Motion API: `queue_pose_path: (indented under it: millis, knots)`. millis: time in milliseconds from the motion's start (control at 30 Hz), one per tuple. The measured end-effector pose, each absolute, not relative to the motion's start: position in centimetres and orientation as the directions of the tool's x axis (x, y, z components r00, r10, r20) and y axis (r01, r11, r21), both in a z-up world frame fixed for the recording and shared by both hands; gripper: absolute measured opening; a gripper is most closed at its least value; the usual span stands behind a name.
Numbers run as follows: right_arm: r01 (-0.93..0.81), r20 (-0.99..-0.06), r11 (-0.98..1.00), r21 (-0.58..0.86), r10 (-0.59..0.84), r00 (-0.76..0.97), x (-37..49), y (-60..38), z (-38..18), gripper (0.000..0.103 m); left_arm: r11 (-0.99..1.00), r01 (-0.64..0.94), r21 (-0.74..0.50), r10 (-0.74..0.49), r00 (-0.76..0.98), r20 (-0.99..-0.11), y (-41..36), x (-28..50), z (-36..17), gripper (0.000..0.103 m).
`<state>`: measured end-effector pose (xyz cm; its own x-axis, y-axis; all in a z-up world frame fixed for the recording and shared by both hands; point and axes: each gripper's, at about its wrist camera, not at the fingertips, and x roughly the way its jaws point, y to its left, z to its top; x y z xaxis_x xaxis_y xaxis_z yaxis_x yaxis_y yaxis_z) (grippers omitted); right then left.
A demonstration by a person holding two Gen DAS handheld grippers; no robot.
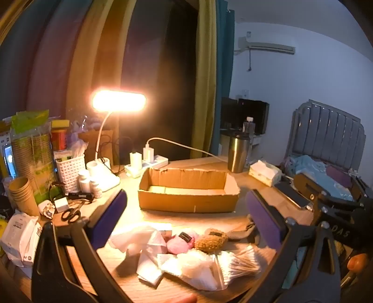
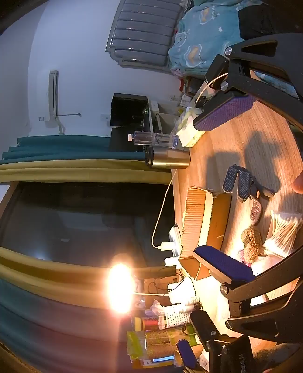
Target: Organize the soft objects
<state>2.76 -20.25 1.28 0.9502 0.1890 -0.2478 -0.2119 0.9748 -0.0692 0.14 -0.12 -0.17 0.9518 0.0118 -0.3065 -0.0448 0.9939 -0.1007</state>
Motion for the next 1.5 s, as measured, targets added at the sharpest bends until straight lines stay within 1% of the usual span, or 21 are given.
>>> queue_pose_path:
  millis: [333, 433, 967, 1500]
  knots:
    - [-0.212, -0.245, 0.975, -0.067, 0.19, 0.951, 2.78, -20.23, 1.37, 0.1, 0.994, -0.036, -0.105, 0.001, 0.95, -0.313, -0.08, -0.06, -0.1, 0.102]
    - [-0.213, -0.246, 0.975, -0.068, 0.191, 0.95, 2.78, -20.22, 1.37, 0.1, 0.995, -0.046, -0.091, 0.014, 0.948, -0.319, -0.18, 0.02, -0.17, 0.102]
    - [-0.214, -0.246, 0.975, -0.067, 0.192, 0.95, 2.78, -20.29, 1.44, 0.1, 0.993, -0.067, -0.097, 0.032, 0.947, -0.318, 0.23, 0.23, -0.01, 0.102]
    - [-0.215, -0.249, 0.974, -0.066, 0.192, 0.949, 2.86, -20.26, 1.43, 0.1, 0.993, -0.059, -0.098, 0.025, 0.948, -0.318, 0.04, 0.09, 0.21, 0.102]
